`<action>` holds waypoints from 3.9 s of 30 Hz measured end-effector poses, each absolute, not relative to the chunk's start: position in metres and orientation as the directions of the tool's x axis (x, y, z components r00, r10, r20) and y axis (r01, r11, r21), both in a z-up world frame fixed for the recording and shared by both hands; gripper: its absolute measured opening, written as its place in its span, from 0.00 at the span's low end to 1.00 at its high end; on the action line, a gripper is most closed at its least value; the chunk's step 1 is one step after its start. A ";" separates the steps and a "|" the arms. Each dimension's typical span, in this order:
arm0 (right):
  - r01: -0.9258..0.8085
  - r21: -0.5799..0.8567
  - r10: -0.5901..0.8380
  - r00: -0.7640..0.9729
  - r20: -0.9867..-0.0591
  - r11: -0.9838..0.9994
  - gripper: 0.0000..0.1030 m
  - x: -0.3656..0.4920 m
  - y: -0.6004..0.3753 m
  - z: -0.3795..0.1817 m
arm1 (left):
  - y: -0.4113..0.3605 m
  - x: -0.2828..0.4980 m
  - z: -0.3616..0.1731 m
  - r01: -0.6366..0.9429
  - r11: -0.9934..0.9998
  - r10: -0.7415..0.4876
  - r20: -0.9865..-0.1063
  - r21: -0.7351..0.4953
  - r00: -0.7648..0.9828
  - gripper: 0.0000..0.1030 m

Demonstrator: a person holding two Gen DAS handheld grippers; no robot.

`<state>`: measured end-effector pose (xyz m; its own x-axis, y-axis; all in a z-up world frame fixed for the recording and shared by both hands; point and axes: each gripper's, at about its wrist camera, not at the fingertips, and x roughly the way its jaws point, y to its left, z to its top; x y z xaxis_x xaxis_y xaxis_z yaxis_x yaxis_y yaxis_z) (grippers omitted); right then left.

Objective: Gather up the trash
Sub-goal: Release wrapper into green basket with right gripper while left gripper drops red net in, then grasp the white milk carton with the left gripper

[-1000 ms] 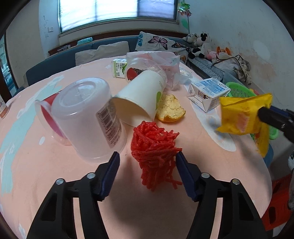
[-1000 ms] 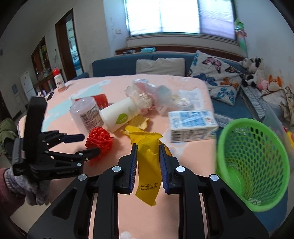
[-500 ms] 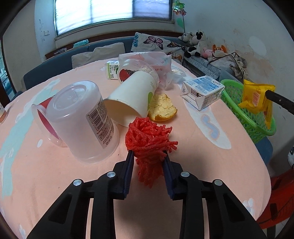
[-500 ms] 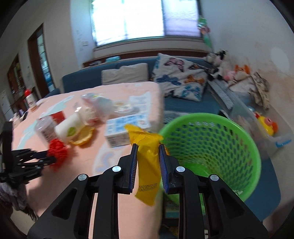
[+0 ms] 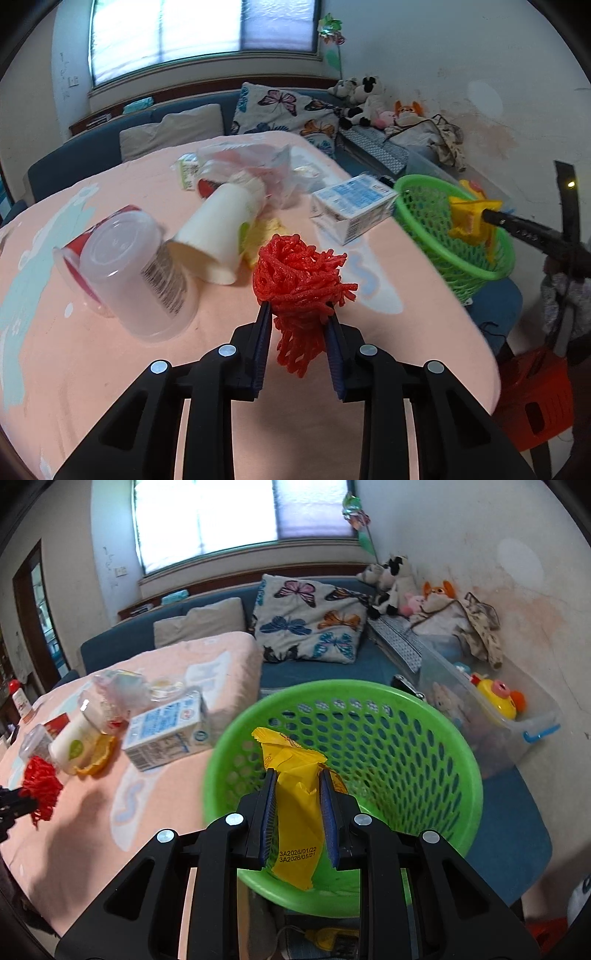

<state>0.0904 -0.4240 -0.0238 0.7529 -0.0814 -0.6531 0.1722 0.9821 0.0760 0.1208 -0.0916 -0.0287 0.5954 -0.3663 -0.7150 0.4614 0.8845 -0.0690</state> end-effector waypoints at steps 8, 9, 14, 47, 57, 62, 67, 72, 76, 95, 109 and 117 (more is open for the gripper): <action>0.213 0.075 -0.109 0.733 -0.672 0.974 0.23 0.087 -0.442 -0.035 | -0.136 0.126 -0.009 0.543 0.834 -0.444 -0.700 -0.096 0.559 0.26; 0.215 0.072 -0.112 0.731 -0.673 0.974 0.23 0.087 -0.444 -0.036 | -0.144 0.128 -0.007 0.556 0.826 -0.454 -0.699 -0.098 0.552 0.26; 0.229 0.080 -0.113 0.722 -0.683 0.970 0.25 0.088 -0.454 -0.041 | -0.181 0.138 -0.003 0.604 0.792 -0.479 -0.708 -0.094 0.519 0.26; 0.278 0.110 -0.136 0.730 -0.670 0.954 0.50 0.049 -0.481 -0.043 | -0.337 0.182 -0.038 0.722 0.672 -0.559 -0.752 -0.164 0.350 0.66; 0.264 0.088 -0.141 0.735 -0.664 0.960 0.53 0.051 -0.472 -0.034 | -0.308 0.179 -0.025 0.718 0.683 -0.553 -0.735 -0.130 0.393 0.68; 0.236 0.090 -0.123 0.750 -0.650 0.968 0.55 0.051 -0.460 -0.026 | -0.277 0.189 -0.015 0.694 0.715 -0.520 -0.729 -0.084 0.446 0.71; 0.192 0.100 -0.085 0.764 -0.640 0.976 0.57 0.055 -0.443 -0.022 | -0.254 0.214 -0.017 0.669 0.743 -0.465 -0.746 -0.035 0.477 0.76; 0.158 0.116 -0.047 0.766 -0.641 0.981 0.58 0.059 -0.433 -0.023 | -0.247 0.238 -0.029 0.688 0.726 -0.436 -0.773 0.001 0.462 0.84; 0.135 0.118 -0.028 0.764 -0.644 0.984 0.59 0.063 -0.428 -0.025 | -0.247 0.251 -0.039 0.692 0.720 -0.399 -0.788 0.047 0.469 0.86; 0.093 0.126 0.015 0.741 -0.671 0.988 0.59 0.086 -0.421 -0.041 | -0.262 0.292 -0.072 0.721 0.689 -0.353 -0.837 0.070 0.419 0.89; 0.078 0.121 0.025 0.736 -0.676 0.990 0.60 0.090 -0.412 -0.042 | -0.262 0.282 -0.072 0.747 0.664 -0.406 -0.826 0.027 0.391 0.68; 0.064 0.113 0.026 0.752 -0.659 0.992 0.60 0.078 -0.400 -0.029 | -0.248 0.254 -0.054 0.705 0.707 -0.392 -0.801 0.051 0.452 0.63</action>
<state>0.0778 -0.4003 -0.0286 0.7518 0.0264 -0.6589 0.0641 0.9915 0.1129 0.2543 -0.2480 -0.0538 0.4517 -0.3925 -0.8012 0.7050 0.7074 0.0509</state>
